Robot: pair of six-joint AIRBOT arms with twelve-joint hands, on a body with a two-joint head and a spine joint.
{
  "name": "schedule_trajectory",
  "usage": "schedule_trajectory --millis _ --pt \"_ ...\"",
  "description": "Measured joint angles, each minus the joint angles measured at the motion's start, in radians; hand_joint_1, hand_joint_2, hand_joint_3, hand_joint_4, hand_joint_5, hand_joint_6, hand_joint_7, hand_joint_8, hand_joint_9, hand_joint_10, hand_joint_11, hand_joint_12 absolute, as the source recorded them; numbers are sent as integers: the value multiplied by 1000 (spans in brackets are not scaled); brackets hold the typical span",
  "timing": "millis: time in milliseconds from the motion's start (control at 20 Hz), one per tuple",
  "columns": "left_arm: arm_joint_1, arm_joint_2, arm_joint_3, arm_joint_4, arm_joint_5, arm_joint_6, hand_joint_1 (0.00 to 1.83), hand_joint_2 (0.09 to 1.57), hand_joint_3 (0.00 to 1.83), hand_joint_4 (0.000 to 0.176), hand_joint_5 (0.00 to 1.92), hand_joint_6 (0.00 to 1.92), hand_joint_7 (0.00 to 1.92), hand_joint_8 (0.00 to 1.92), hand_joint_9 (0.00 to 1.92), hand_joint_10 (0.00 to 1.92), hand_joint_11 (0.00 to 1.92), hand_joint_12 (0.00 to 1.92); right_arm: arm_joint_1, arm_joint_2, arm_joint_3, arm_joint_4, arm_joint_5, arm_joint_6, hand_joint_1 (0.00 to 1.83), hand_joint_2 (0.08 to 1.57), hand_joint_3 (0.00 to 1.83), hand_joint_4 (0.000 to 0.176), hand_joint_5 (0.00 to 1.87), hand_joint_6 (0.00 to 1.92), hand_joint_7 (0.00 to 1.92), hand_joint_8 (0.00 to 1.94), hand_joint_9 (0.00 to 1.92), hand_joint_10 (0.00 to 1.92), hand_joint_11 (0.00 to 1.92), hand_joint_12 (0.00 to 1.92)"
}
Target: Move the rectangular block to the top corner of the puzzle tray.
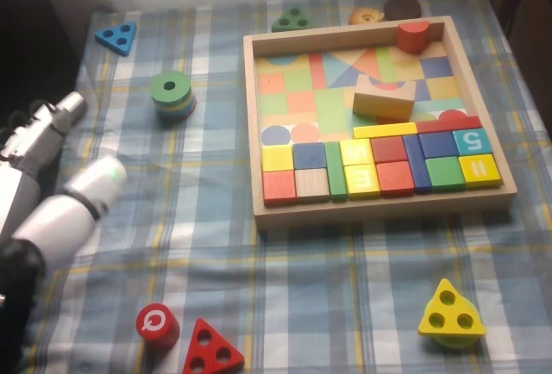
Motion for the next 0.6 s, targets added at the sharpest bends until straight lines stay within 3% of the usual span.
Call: schedule_trajectory --millis 50,100,150,300,350,450,500,550,600 --pt "0 0 0 2 0 0 0 1357 17 100 152 3 76 4 53 30 0 0 0 0 0 -5 -1 0 0 1238 12 1 311 1 274 2 215 74 0 1148" --pt "0 0 0 0 2 0 0 1361 17 97 150 2 75 3 53 28 0 0 0 0 0 -9 0 0 0 1247 8 3 295 1 262 2 212 52 0 1106" --pt "0 0 0 -2 4 0 0 1362 16 96 150 2 69 0 50 26 0 0 0 0 0 -12 0 0 0 1245 5 14 289 0 259 2 217 49 0 1096" --pt "0 0 0 -1 4 0 0 1370 15 86 169 8 89 7 53 23 0 0 0 27 5 -45 -23 2 0 1255 2 0 280 0 271 1 261 34 0 1162" --pt "0 0 0 0 5 0 0 1371 14 79 171 8 87 6 51 21 0 0 0 58 17 -93 -35 51 81 1235 0 0 288 4 275 2 259 30 0 1149" --pt "0 0 0 1 5 0 0 1372 12 73 170 6 81 2 61 24 0 0 3 98 85 -199 -50 232 193 1217 0 0 250 2 229 3 180 8 0 737" --pt "0 0 0 0 5 0 0 1364 7 84 167 4 84 3 65 25 0 0 6 110 122 -237 -63 325 183 1195 0 8 247 2 215 1 166 4 0 757" --pt "0 0 0 0 8 0 0 1359 4 105 163 2 84 3 62 22 0 0 13 128 158 -278 -93 411 173 1174 0 0 217 0 193 0 158 0 0 764" --pt "-3 0 1 -2 13 0 0 1357 3 101 170 5 89 4 70 25 0 0 17 146 174 -306 -130 451 166 1168 0 0 191 0 183 0 156 0 0 771"
